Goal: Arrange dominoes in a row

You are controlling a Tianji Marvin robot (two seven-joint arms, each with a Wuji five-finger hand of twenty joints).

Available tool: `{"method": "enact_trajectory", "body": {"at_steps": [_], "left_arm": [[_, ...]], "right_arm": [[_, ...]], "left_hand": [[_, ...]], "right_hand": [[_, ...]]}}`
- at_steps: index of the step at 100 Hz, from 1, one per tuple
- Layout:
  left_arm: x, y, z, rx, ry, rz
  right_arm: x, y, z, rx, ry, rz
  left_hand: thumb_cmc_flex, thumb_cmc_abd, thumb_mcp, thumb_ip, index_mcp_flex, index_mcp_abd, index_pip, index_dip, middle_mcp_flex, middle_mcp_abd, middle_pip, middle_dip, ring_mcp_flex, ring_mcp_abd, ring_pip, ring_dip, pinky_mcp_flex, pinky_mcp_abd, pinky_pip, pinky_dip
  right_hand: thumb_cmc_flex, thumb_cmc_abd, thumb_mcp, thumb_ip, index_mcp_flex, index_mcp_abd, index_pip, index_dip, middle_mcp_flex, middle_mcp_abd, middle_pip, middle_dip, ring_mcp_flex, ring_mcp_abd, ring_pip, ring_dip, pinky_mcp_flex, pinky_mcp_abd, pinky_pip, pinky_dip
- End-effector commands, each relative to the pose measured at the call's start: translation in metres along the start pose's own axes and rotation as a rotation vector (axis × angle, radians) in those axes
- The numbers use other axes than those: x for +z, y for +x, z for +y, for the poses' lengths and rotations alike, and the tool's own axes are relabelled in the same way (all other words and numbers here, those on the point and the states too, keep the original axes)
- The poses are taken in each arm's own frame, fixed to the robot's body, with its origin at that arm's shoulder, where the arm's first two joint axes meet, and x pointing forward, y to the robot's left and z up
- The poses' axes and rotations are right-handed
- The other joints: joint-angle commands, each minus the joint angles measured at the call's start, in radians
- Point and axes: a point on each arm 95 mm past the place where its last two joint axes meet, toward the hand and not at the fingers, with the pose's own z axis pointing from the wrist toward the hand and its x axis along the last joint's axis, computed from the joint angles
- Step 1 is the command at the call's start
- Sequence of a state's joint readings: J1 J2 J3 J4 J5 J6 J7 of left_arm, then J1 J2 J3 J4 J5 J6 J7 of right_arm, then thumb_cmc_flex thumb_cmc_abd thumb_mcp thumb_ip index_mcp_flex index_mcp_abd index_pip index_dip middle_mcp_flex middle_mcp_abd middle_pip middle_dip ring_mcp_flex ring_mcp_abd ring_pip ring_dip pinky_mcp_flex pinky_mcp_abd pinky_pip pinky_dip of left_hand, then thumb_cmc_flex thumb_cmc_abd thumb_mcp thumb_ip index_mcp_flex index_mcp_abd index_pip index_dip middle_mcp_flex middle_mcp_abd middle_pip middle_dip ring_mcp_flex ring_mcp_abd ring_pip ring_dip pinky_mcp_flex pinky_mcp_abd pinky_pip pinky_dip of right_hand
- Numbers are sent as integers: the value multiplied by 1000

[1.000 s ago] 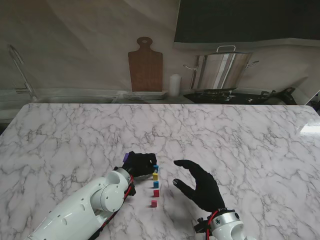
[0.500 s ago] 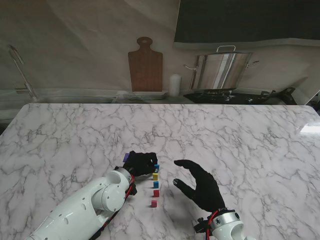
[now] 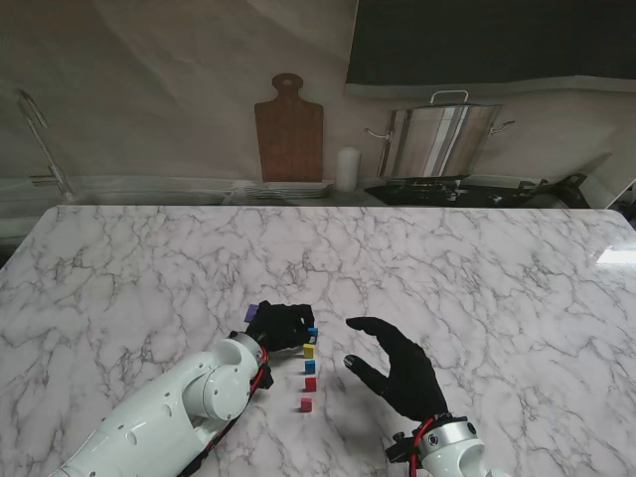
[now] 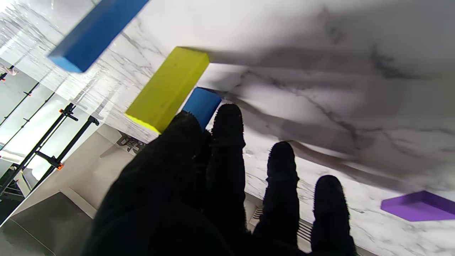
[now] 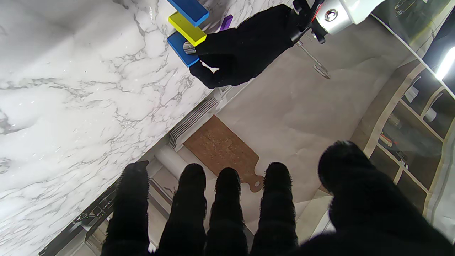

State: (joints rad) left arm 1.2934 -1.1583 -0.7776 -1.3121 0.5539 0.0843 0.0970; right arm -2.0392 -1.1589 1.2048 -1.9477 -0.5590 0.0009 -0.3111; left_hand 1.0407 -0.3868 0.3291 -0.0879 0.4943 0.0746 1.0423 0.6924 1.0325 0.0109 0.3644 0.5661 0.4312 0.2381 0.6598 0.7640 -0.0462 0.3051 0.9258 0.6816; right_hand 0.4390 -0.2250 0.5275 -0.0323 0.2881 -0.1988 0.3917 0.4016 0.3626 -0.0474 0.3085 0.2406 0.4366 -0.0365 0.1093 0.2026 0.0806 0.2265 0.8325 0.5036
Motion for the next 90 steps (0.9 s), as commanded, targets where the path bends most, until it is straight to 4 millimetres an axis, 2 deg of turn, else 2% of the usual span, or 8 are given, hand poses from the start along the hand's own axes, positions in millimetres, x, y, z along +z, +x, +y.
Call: {"method": "enact_trajectory", "body": {"at_steps": [1,40,63,70,90], "left_arm": [[-1,1,3,3,-21,0],[-1,0,1,17,-34,6],[-1,0,2,20,-25,8],[0,0,1,21,-21,9],[0,0,1,22,-12,11]], "right_arm": [[-1,0,-1,3,2,-3],[-2,1,-1,2,3,-2],[-2,1,-1,2,3,-3],[-2,1,-1,3,3,-3],[-2,1,-1,3,3,-3]], "left_hand": [[26,17,-12,32,6,-2,-10,-13,-19,-4,-7,-10,1,3,-5,-11,-15,-6,0,22],[26,-3,2,31,37,19,-138,-94,-62,12,-12,-24,-15,20,-20,-15,-25,-2,-14,18],[40,11,6,27,61,-24,-141,-92,-44,-3,-16,4,-13,22,-21,-13,-25,-2,-16,18],[54,23,-13,25,65,-29,-134,-90,-28,-7,-47,38,-13,21,-21,-10,-24,-2,-16,19],[58,40,-17,30,76,-42,-119,-85,-21,-5,-43,47,-11,21,-21,-10,-24,-2,-16,19]], "right_hand": [[-16,-17,19,10,3,-11,7,-1,0,3,18,6,12,6,20,12,2,3,14,12],[-16,-18,20,10,3,-10,7,-1,1,1,18,6,12,5,20,12,2,2,16,13],[-17,-17,20,10,2,-11,7,-1,0,1,17,5,12,5,20,12,3,3,16,13],[-17,-17,20,10,3,-11,8,-1,0,1,18,6,12,6,20,12,3,3,16,13],[-16,-17,20,10,3,-10,8,-1,0,1,18,5,11,5,20,12,3,2,17,13]]}}
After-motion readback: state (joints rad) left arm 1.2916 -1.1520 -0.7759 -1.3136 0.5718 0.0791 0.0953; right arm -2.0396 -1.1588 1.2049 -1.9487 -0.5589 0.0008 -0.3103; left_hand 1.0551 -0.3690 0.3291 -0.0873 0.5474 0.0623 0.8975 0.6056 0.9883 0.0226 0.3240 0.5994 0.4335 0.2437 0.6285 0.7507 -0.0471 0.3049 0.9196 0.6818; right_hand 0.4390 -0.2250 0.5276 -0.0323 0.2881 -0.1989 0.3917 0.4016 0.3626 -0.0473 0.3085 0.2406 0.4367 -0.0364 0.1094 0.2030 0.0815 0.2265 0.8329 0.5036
